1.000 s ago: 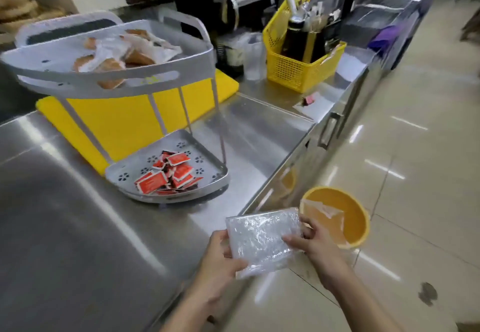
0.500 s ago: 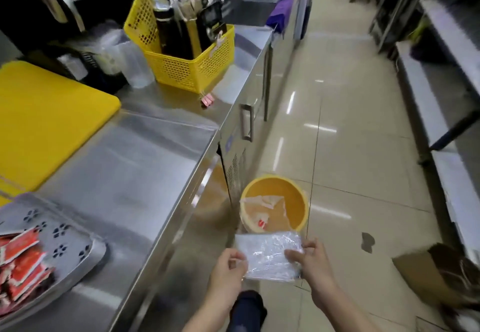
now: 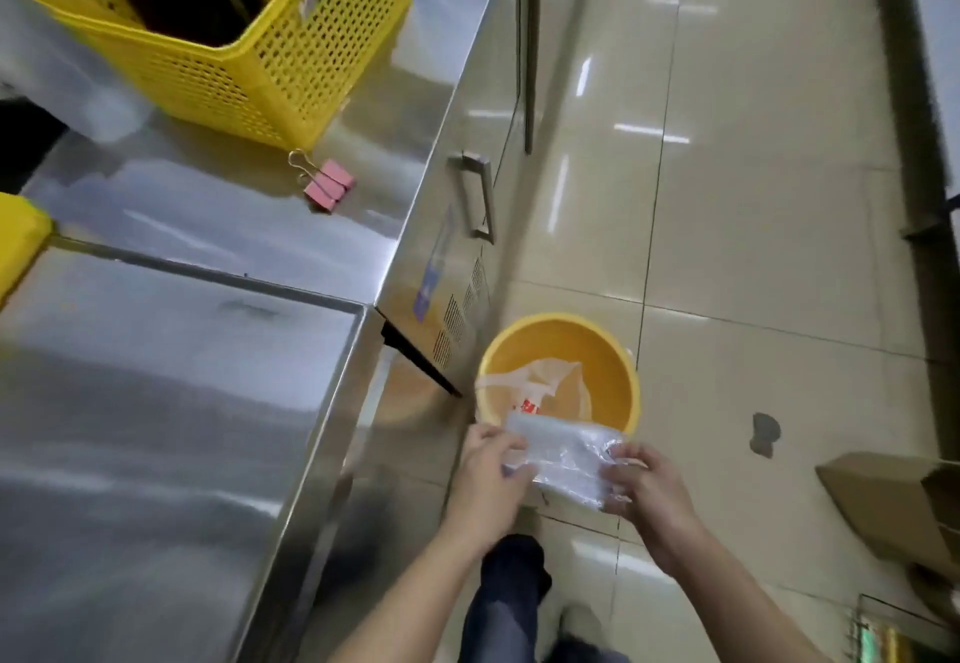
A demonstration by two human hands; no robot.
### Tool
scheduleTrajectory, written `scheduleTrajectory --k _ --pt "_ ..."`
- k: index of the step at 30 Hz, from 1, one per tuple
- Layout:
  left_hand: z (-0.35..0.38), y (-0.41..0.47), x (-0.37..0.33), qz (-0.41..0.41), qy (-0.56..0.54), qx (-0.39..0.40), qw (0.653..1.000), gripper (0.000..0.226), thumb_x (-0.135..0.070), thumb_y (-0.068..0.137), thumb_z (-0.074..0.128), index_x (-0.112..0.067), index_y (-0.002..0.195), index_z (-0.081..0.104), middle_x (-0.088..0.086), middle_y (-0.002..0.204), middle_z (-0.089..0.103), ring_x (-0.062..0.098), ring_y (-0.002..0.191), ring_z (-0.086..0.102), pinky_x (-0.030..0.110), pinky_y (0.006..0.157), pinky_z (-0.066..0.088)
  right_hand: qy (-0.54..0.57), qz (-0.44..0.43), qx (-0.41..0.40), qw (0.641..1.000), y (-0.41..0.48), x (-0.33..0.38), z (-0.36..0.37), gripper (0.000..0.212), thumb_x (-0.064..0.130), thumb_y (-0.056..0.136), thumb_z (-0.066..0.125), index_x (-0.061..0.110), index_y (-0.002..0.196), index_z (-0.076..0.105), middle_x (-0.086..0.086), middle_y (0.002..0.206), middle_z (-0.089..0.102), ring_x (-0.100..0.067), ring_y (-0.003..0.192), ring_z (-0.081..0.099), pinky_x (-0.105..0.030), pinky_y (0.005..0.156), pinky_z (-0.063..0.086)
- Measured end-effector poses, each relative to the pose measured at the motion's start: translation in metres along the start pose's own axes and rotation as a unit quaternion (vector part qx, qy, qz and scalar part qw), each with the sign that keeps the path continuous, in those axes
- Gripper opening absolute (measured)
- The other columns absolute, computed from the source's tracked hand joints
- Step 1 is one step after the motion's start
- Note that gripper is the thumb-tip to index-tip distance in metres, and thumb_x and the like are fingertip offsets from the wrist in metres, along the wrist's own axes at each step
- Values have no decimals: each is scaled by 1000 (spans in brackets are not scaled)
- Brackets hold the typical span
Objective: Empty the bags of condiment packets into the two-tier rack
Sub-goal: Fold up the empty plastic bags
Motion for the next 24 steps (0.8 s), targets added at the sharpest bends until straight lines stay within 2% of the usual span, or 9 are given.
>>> scheduleTrajectory --k 4,7,10,13,15,18,19,21,24 --pt "30 52 28 40 95 25 994 23 -20 88 56 -16 111 61 1 128 40 13 97 56 11 84 38 1 64 -39 997 72 -43 6 21 -11 79 51 3 95 52 -15 78 56 -21 52 52 -28 45 46" --pt "59 93 58 71 157 33 985 28 -23 89 55 -14 115 60 8 140 38 23 120 50 31 99 43 3 94 -76 993 131 -81 10 25 -6 77 54 5 99 49 -19 93 59 -31 69 59 -43 65 54" --pt "97 133 93 131 250 37 959 31 -19 84 61 -11 114 60 19 138 44 32 116 55 43 80 56 -45 66 -122 989 192 -108 8 22 5 80 54 13 98 45 -7 89 59 -33 78 65 -31 61 50" --pt "135 174 132 140 319 50 936 38 -19 80 63 -14 117 55 21 135 47 31 108 59 38 67 57 -102 30 -136 985 254 -128 6 17 7 86 49 15 97 40 -1 85 53 -25 72 61 -24 55 41" --pt "163 200 166 105 388 85 912 50 -28 86 54 -18 133 39 20 148 30 29 128 42 38 87 51 -170 36 -118 978 295 -143 9 20 10 87 49 11 106 42 -9 102 54 -21 81 56 -31 70 43" --pt "193 236 223 12 543 217 811 64 -50 94 27 -19 146 9 15 157 -6 30 144 -3 42 118 5 -355 57 1 933 342 -170 22 57 28 90 51 11 138 28 -15 146 29 -31 132 32 -41 106 31" --pt "196 245 233 -21 580 255 773 65 -54 93 21 -18 147 11 15 157 -4 32 144 -5 44 117 -2 -413 52 32 909 349 -173 26 60 32 90 51 13 141 24 -15 150 22 -32 136 25 -42 109 27" --pt "200 258 235 -53 608 297 735 64 -55 92 22 -16 143 25 14 154 19 34 141 12 46 115 5 -461 28 67 884 356 -172 32 57 31 91 49 11 140 27 -15 150 27 -31 135 29 -38 106 30" --pt "194 267 199 22 559 244 792 51 -49 92 32 -18 132 39 10 141 43 28 128 38 39 105 26 -488 -22 90 868 339 -154 33 61 30 90 51 13 143 24 -10 149 33 -28 134 34 -38 105 32"
Point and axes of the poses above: each hand's wrist, its own y-axis towards the middle knuckle, its own z-axis out of the palm, x = y × z, the point moved 6 cm from there along y, towards the middle knuckle
